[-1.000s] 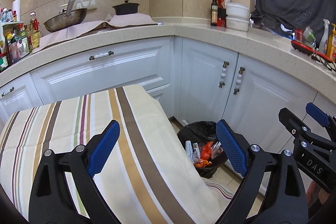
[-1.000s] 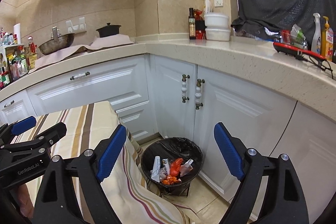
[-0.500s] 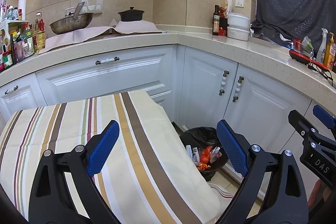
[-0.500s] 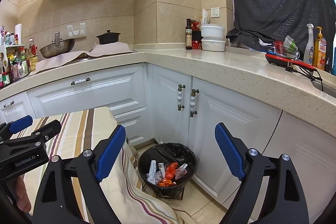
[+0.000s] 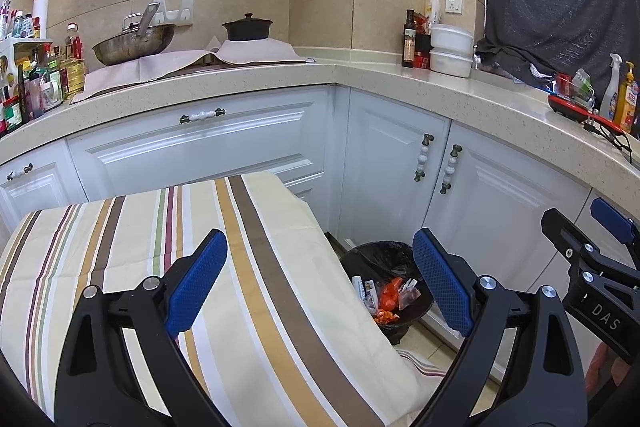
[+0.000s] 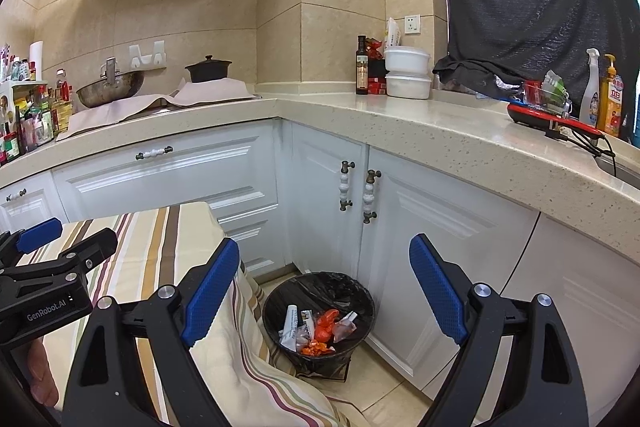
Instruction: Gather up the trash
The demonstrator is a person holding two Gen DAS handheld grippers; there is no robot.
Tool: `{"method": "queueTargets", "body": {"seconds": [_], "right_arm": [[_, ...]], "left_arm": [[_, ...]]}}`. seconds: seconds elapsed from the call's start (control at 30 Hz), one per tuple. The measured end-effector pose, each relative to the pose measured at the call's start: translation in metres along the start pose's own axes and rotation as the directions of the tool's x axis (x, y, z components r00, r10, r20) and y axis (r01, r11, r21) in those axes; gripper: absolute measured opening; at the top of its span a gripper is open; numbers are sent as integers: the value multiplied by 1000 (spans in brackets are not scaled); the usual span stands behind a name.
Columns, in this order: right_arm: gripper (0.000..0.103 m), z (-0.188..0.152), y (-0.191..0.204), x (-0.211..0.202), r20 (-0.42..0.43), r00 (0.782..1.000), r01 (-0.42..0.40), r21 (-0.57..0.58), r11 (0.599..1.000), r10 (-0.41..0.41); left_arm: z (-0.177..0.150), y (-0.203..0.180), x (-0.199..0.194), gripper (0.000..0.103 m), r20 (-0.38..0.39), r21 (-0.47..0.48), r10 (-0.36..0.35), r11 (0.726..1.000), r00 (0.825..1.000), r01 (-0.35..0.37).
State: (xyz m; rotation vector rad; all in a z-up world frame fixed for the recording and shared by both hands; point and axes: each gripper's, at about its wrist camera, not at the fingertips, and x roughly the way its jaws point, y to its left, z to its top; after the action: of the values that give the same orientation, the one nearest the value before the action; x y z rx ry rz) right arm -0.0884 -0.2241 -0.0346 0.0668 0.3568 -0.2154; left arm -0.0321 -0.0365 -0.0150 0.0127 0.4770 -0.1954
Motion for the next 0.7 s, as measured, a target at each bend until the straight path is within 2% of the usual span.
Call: {"method": "queueTargets", "body": {"seconds": [0.7], "right_arm": [[84, -1, 0, 0, 1, 1000, 2, 1, 1000, -2]], "left_arm": [[-4, -5, 1, 92, -2, 7, 0, 1000, 1000, 0]]}}
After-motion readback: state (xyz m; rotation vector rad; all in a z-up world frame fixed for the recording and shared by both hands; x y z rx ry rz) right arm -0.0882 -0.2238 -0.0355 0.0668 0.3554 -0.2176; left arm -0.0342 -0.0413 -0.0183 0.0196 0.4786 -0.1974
